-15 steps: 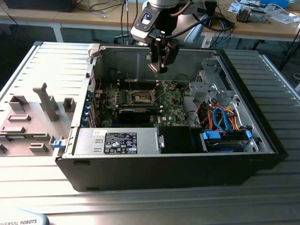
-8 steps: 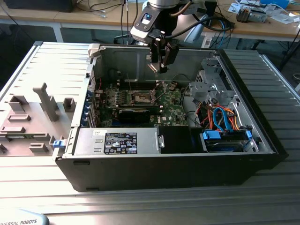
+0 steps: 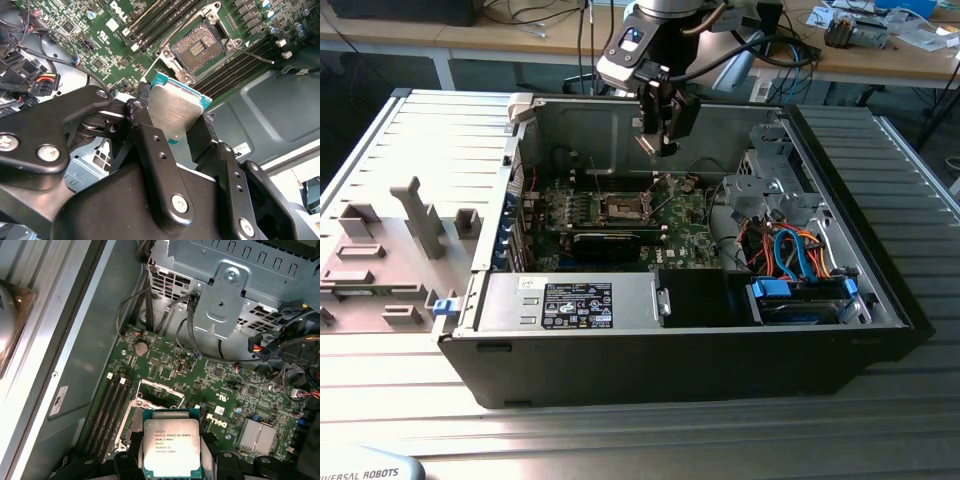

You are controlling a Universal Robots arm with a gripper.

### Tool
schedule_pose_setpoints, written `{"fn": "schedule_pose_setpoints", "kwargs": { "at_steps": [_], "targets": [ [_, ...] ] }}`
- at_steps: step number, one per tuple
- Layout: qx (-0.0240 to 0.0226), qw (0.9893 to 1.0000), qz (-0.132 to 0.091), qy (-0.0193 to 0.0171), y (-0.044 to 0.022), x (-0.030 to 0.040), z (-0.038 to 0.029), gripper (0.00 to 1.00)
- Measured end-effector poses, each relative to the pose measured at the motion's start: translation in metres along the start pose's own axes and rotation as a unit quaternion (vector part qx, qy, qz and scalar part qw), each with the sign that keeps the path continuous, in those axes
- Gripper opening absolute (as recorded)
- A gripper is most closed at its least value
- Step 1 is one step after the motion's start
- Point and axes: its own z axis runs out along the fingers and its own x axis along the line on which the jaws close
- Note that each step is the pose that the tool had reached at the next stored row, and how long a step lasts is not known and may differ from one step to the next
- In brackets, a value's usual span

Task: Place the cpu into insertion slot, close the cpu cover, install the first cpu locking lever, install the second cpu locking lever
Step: 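Place the cpu into insertion slot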

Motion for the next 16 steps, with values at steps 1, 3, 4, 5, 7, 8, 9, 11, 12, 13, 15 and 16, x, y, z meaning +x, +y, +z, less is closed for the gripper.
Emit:
{"fn": "schedule_pose_setpoints", "kwargs": {
  "at_steps": [1,3,4,5,7,8,9,11,12,13,15,16],
  "targets": [
    [0.0,1.0,0.0,0.0,0.0,0.0,0.0,0.54],
    [0.0,1.0,0.001,-0.0001,0.0,0.0,0.0,0.54],
    [0.0,1.0,0.001,0.0,0.0,0.0,0.0,0.54],
    [0.0,1.0,0.001,-0.0001,0.0001,-0.0001,0.0,0.54],
    [0.0,1.0,0.001,-0.0001,0.0002,-0.0001,0.0,0.54],
    [0.0,1.0,0.001,-0.0001,0.0002,-0.0001,0.0,0.54],
    [0.0,1.0,0.001,-0.0001,0.0003,-0.0001,0.0,0.54],
    [0.0,1.0,0.002,-0.0002,0.0003,-0.0001,0.0,0.54],
    [0.0001,1.0,0.002,-0.0002,0.0003,-0.0001,0.0,0.54],
    [0.0,1.0,0.002,-0.0002,0.0002,-0.0001,0.0,0.54],
    [0.0001,1.0,0.003,-0.0003,0.0003,-0.0001,0.0,0.54],
    [0.0,1.0,0.003,-0.0003,0.0002,-0.0001,0.0,0.54]
  ]
}}
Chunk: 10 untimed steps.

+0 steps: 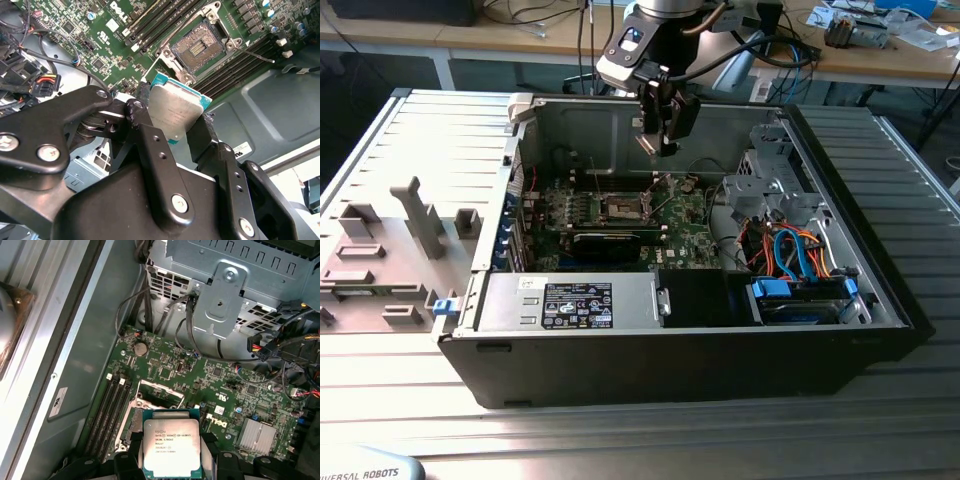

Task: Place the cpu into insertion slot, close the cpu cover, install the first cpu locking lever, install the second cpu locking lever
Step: 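Place the cpu into insertion slot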

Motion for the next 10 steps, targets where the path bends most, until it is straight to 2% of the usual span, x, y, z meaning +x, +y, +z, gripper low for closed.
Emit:
{"fn": "schedule_pose_setpoints", "kwargs": {
  "at_steps": [10],
  "targets": [
    [0.0,0.9999,0.01,-0.0006,0.0,0.0,0.0,0.54]
  ]
}}
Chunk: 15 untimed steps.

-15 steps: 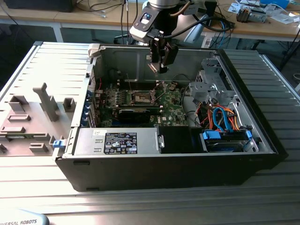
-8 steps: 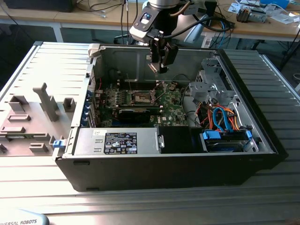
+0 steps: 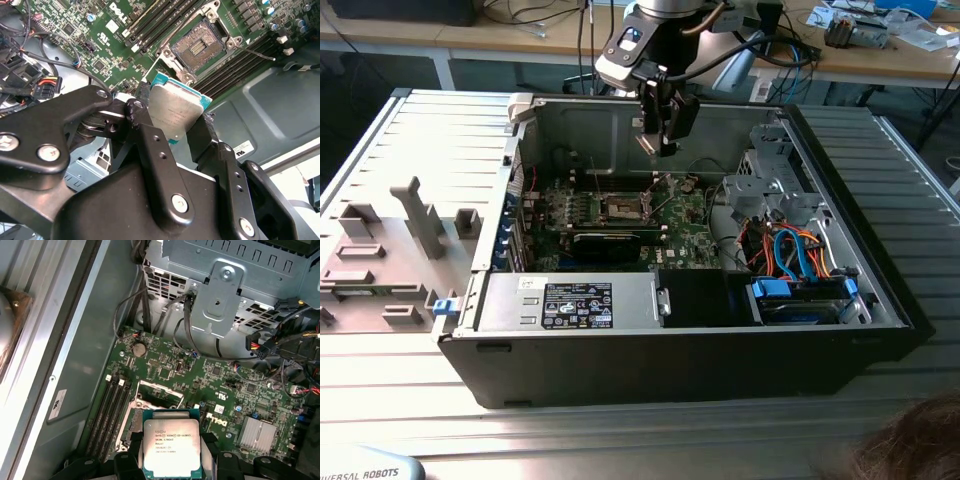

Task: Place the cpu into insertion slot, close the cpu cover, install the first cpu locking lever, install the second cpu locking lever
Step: 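Place the cpu into insertion slot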

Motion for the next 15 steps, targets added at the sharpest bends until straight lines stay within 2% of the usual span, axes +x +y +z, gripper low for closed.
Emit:
{"fn": "schedule_pose_setpoints", "kwargs": {
  "at_steps": [15],
  "targets": [
    [0.0,0.9999,0.014,-0.0008,0.0,0.0,0.0001,0.54]
  ]
}}
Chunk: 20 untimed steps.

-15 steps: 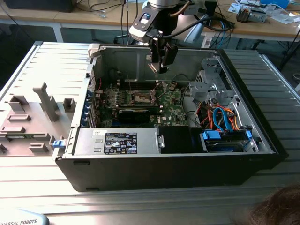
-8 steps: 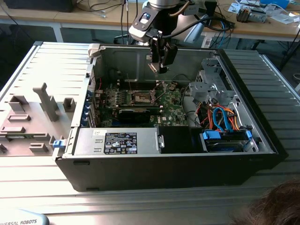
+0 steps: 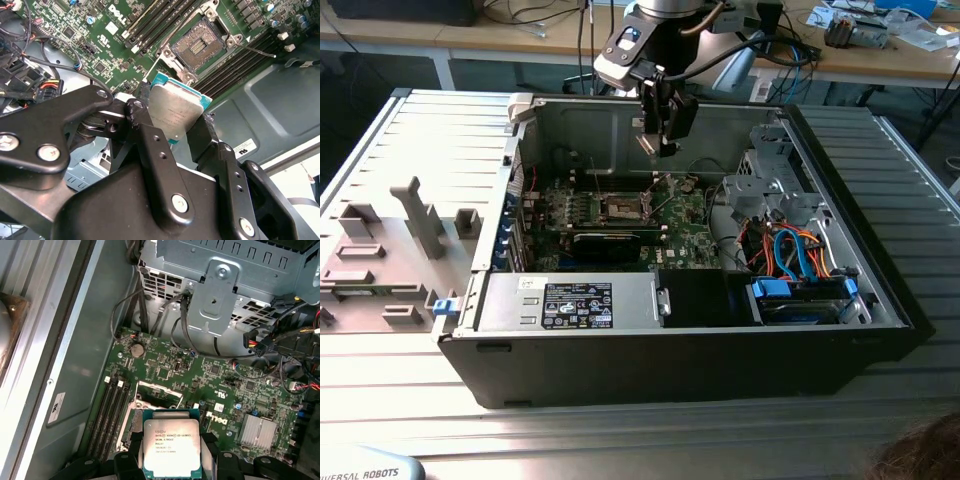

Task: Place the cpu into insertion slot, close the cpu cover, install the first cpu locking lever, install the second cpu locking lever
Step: 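Place the cpu into insertion slot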

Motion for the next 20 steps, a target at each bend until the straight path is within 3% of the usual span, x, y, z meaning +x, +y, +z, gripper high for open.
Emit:
{"fn": "schedule_pose_setpoints", "kwargs": {
  "at_steps": [20],
  "targets": [
    [0.0,0.9999,0.01,-0.0006,0.0,0.0,0.0,0.54]
  ]
}}
